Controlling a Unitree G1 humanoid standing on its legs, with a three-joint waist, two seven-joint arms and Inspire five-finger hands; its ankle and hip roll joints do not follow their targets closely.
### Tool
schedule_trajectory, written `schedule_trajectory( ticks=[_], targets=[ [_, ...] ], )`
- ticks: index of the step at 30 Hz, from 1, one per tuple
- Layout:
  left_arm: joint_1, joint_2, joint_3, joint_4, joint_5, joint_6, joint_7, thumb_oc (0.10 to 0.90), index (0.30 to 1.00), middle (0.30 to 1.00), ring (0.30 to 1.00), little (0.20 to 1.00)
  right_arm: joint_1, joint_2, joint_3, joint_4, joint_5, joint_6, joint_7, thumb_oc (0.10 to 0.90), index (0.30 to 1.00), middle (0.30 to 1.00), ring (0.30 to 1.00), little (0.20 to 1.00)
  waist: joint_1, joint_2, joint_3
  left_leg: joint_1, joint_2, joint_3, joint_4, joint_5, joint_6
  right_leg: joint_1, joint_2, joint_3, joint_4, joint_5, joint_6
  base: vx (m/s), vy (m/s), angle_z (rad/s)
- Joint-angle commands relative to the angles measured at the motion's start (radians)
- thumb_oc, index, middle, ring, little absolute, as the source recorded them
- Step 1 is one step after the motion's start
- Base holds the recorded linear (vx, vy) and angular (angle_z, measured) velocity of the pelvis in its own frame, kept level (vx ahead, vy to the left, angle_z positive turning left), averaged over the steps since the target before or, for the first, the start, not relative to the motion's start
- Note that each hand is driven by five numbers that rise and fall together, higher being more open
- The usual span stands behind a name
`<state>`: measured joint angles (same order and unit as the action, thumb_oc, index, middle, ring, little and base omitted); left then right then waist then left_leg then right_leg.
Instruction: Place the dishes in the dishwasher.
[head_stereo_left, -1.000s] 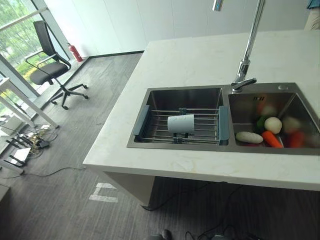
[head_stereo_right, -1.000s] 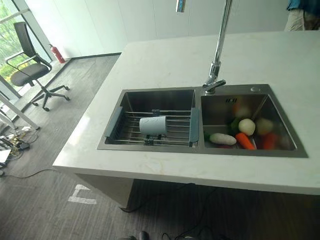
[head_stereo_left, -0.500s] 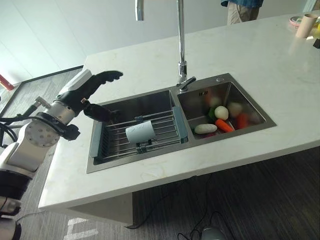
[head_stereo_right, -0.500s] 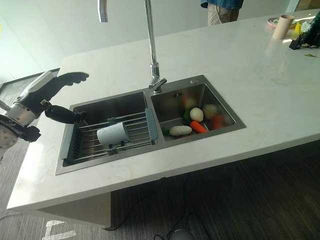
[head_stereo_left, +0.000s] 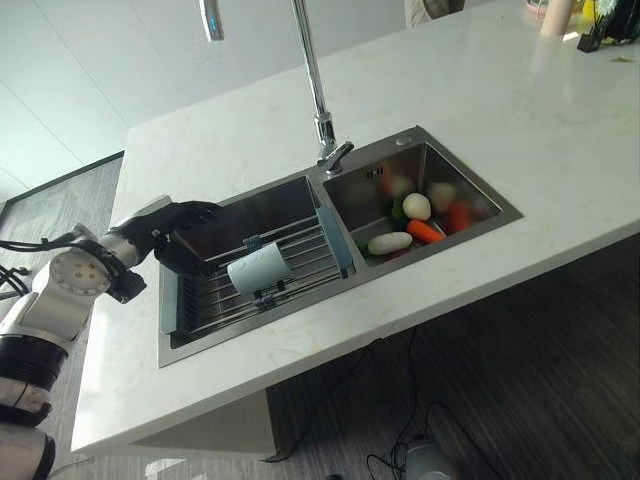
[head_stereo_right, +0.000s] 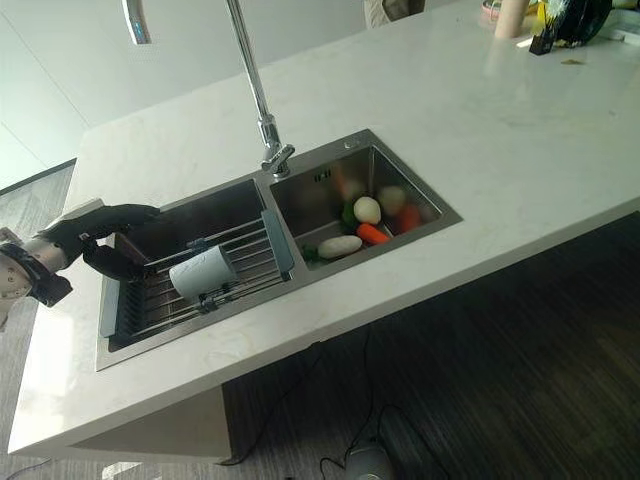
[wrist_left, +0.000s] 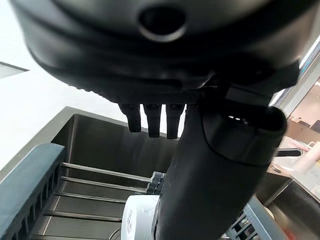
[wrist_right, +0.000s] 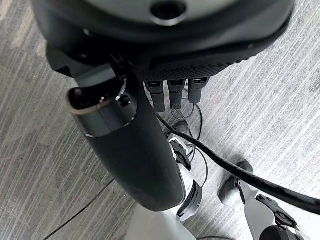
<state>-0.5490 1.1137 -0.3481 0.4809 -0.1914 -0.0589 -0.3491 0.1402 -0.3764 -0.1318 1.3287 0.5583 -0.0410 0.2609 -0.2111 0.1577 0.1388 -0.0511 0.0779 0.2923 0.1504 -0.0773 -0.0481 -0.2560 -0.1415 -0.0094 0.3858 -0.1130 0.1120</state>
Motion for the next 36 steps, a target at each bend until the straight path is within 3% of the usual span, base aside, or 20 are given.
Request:
schedule_trajectory(
  ticks=[1, 22, 36],
  targets=[
    [-0.166, 0.024, 0.109, -0.003, -0.046, -0.023, 0.022, 0.800, 0.900, 0.900, 0.900, 0.900, 0.015, -0.029, -0.005, -0.032, 0.023, -0.029, 0.020, 0.800, 0.900, 0.900, 0.900, 0.900, -0.007, -0.015, -0.026, -0.048, -0.021, -0.064, 0.150, -0.203, 0.021, 0.062, -0.029, 0.033, -0.086, -0.041, 0.094, 0.03, 0.033, -0.02],
    [-0.137, -0.018, 0.075, -0.006, -0.033, -0.002, 0.016, 0.800, 0.900, 0.900, 0.900, 0.900, 0.056, -0.068, -0.033, -0.079, 0.008, -0.027, 0.019, 0.800, 0.900, 0.900, 0.900, 0.900, -0.044, 0.019, 0.003, -0.059, -0.043, -0.049, 0.150, -0.198, 0.022, 0.036, -0.037, 0.071, -0.086, -0.032, 0.100, 0.01, 0.015, -0.03],
    [-0.138, -0.033, 0.030, -0.039, -0.053, 0.062, -0.053, 0.800, 0.900, 0.900, 0.900, 0.900, 0.069, -0.085, -0.036, -0.129, 0.024, -0.028, 0.014, 0.800, 0.900, 0.900, 0.900, 0.900, -0.056, 0.035, 0.024, -0.068, -0.048, -0.049, 0.150, -0.189, 0.017, 0.023, -0.037, 0.078, -0.086, -0.032, 0.097, 0.00, 0.007, -0.04]
  ],
)
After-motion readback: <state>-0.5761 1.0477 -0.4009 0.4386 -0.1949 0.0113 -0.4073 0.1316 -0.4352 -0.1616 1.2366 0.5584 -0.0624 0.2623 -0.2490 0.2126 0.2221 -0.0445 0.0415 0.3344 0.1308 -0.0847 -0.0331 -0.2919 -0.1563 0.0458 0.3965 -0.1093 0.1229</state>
